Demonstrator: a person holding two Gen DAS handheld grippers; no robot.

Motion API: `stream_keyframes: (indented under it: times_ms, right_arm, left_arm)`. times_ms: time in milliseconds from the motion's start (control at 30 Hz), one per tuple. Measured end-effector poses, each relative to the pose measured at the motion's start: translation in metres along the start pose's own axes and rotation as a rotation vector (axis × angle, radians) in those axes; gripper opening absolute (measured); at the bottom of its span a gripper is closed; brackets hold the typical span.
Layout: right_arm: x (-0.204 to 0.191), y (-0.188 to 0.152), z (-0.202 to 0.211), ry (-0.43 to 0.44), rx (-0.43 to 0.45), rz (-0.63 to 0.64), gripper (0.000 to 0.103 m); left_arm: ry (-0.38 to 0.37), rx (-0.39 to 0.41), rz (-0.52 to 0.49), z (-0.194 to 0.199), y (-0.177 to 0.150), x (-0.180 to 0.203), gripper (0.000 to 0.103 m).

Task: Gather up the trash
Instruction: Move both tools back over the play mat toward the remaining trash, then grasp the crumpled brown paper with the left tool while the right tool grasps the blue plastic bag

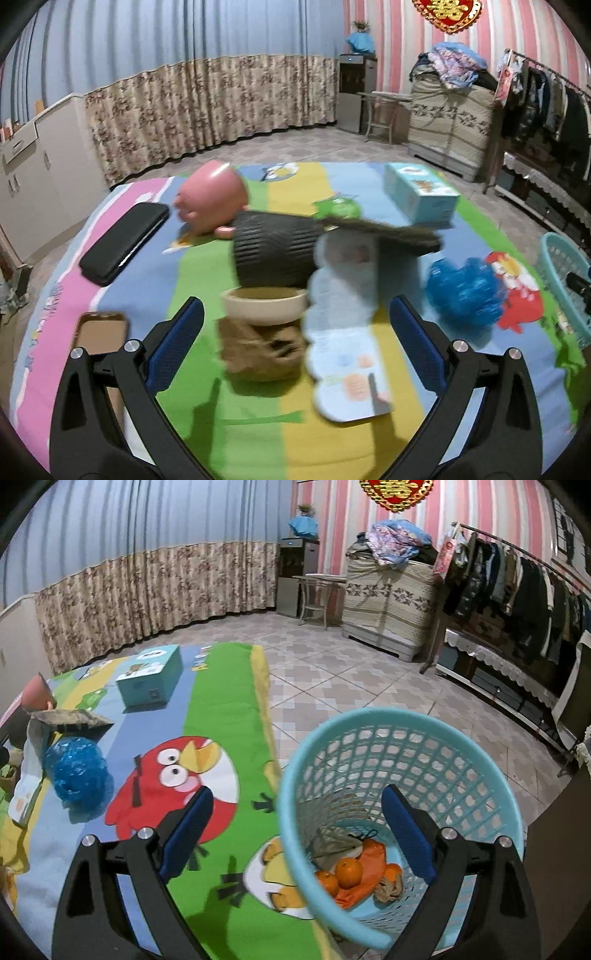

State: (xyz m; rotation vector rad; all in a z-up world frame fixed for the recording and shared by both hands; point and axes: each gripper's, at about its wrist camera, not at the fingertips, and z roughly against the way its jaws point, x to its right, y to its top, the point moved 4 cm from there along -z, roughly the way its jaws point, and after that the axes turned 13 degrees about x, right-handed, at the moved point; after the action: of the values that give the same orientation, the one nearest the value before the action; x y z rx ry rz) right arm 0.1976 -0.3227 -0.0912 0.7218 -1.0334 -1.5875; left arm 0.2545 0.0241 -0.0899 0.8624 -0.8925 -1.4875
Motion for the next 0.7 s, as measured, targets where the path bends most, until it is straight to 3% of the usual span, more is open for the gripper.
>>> stream_keyframes:
  times_ms: [333, 400, 533, 700]
  right_arm:
    - [-0.031, -0.007, 0.001, 0.048, -0.032, 0.064, 0.09]
    - [-0.036, -0.005, 0.004, 0.065, -0.03, 0.053, 0.09]
    - [-0.048, -0.003, 0.007, 0.093, -0.027, 0.043, 0.09]
    - [-0.071, -0.004, 0.01, 0.135, -0.032, 0.057, 0.09]
  left_arm:
    - [-0.011, -0.053, 0.107, -0.006, -0.015, -0.048, 0.096]
    - [-0.022, -0.064, 0.091, -0.008, -0.017, -0.047, 0.089]
    - [-0.072, -0.104, 0.053, -0.015, -0.024, -0.038, 0.066]
    - [-0.118, -0.083, 0.013, -0.007, -0.023, -0.028, 0.04]
